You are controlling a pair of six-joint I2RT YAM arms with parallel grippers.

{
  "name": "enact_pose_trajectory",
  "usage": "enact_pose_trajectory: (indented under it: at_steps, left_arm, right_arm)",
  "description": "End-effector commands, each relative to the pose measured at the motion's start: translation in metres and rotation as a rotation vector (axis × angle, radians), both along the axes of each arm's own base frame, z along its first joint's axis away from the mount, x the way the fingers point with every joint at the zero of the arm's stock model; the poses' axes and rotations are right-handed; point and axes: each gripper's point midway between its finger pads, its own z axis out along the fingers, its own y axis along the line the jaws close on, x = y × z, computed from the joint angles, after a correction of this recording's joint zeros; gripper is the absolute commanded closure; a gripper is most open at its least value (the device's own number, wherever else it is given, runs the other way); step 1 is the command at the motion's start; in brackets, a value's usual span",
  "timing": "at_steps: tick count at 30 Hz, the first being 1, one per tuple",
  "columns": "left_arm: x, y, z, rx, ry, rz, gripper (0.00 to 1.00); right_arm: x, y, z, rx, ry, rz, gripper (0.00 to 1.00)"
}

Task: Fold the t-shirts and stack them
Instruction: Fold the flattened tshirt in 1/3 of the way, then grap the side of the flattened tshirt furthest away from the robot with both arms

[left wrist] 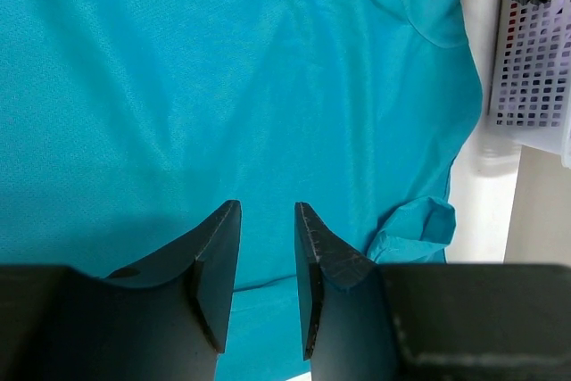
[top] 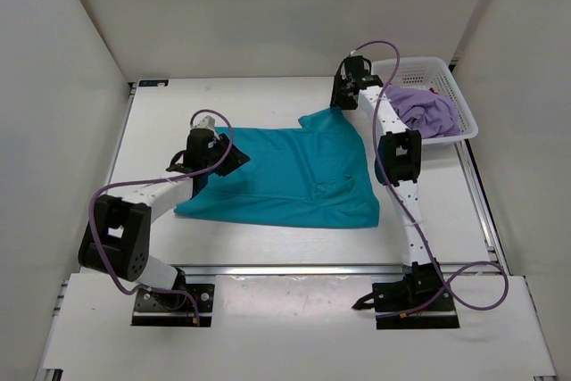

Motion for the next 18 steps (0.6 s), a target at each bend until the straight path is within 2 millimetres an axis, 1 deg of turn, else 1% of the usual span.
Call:
enact_pose_trajectory:
  at_steps: [1, 2, 3, 4, 5, 6, 8, 9, 10, 11, 12, 13, 14, 15, 16, 17, 18]
  left_arm:
    - [0.009, 0.007, 0.01, 0.001, -0.034, 0.018, 0.59]
    - [0.01, 0.005, 0.013, 0.005, -0.037, 0.015, 0.58]
    - [0.013, 0.008, 0.012, 0.023, -0.041, 0.024, 0.58]
    - [0.014, 0.011, 0.012, 0.031, -0.04, 0.033, 0.58]
    - [0.02, 0.016, 0.017, 0.043, -0.05, 0.054, 0.58]
    - [0.021, 0.021, 0.013, 0.05, -0.039, 0.069, 0.58]
    - [0.03, 0.032, 0.019, 0.052, -0.05, 0.1, 0.58]
    - [0.031, 0.039, 0.015, 0.061, -0.033, 0.117, 0.58]
    - [0.035, 0.043, 0.018, 0.064, -0.045, 0.125, 0.58]
    - [0.04, 0.05, 0.019, 0.065, -0.044, 0.15, 0.58]
    - [0.043, 0.053, 0.022, 0.066, -0.053, 0.154, 0.58]
    - [0.045, 0.057, 0.019, 0.078, -0.043, 0.171, 0.58]
    - [0.052, 0.065, 0.026, 0.087, -0.059, 0.19, 0.58]
    - [0.057, 0.072, 0.024, 0.099, -0.049, 0.208, 0.58]
    - [0.068, 0.078, 0.028, 0.118, -0.064, 0.226, 0.57]
    - [0.07, 0.088, 0.024, 0.14, -0.045, 0.243, 0.58]
    - [0.076, 0.099, 0.018, 0.157, -0.025, 0.267, 0.57]
  right_arm:
    - [-0.002, 0.009, 0.008, 0.006, -0.006, 0.035, 0.63]
    - [0.002, 0.001, 0.01, 0.014, -0.013, 0.019, 0.68]
    - [0.003, -0.004, 0.014, 0.022, -0.016, 0.006, 0.71]
    - [0.004, -0.004, 0.013, 0.034, -0.014, 0.003, 0.72]
    - [0.003, -0.002, 0.008, 0.056, -0.002, 0.005, 0.75]
    - [0.003, -0.003, 0.01, 0.06, -0.004, 0.009, 0.75]
    - [0.006, -0.002, 0.015, 0.073, -0.017, 0.021, 0.76]
    - [0.004, 0.003, 0.012, 0.078, -0.01, 0.032, 0.81]
    - [0.005, -0.001, 0.012, 0.076, -0.012, 0.024, 0.87]
    - [0.004, -0.003, 0.015, 0.071, -0.011, 0.011, 0.91]
    - [0.007, -0.007, 0.02, 0.06, -0.024, 0.014, 0.95]
    - [0.011, -0.007, 0.032, 0.069, -0.053, 0.02, 0.97]
    - [0.012, -0.009, 0.032, 0.064, -0.056, 0.016, 0.98]
    - [0.014, -0.007, 0.044, 0.062, -0.079, 0.026, 1.0]
    - [0.015, -0.013, 0.047, 0.054, -0.086, 0.018, 1.0]
    - [0.016, -0.012, 0.061, 0.064, -0.109, 0.029, 1.0]
    - [0.016, -0.014, 0.07, 0.067, -0.12, 0.028, 1.0]
